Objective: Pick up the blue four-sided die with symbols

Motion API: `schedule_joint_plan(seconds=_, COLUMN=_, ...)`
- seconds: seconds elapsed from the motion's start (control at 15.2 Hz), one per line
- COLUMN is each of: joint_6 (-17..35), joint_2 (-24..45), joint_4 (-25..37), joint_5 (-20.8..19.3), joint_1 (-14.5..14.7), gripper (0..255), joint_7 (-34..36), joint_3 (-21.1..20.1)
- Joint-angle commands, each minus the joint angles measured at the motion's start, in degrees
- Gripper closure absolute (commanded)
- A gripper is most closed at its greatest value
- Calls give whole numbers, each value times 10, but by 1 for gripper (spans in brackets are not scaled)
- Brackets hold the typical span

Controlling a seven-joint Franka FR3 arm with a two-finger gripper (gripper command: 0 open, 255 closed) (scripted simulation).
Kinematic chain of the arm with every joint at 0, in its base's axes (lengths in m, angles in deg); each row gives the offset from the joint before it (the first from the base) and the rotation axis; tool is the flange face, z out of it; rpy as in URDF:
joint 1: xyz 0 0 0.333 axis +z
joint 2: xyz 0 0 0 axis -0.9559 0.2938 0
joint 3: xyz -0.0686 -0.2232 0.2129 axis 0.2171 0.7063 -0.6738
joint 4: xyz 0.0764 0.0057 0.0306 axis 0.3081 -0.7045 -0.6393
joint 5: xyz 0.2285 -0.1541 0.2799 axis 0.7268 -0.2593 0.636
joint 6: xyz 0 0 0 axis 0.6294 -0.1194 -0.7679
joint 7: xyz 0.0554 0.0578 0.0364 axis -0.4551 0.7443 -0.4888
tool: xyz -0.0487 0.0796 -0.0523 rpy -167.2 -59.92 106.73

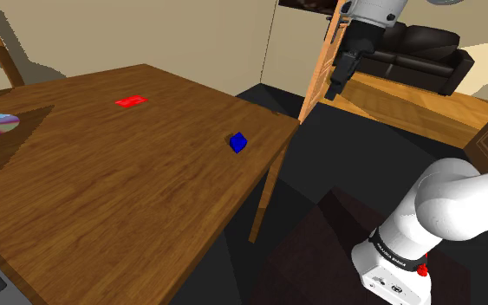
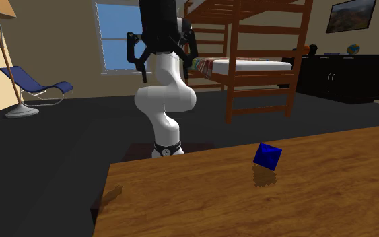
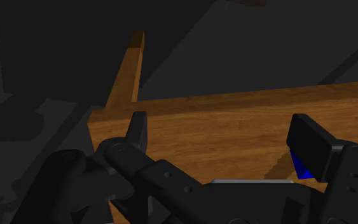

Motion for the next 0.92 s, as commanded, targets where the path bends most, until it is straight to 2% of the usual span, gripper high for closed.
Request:
schedule_joint_plan(seconds=0.0, joint_6=0, joint_2=0, joint_4=0, joint_5=0, joint_1=0, gripper=0, joint_7=0, joint_3=0)
schedule_joint_plan(seconds=0.46, joint_6=67, joint_2=94, joint_4=24, joint_5=24, joint_1=17, gripper=0, joint_7=80, joint_3=-87)
schedule_joint_plan(seconds=0.86, joint_6=117, joint_2=196, joint_4=73, joint_5=20, joint_1=24, gripper=0, joint_7=152, joint_3=-158)
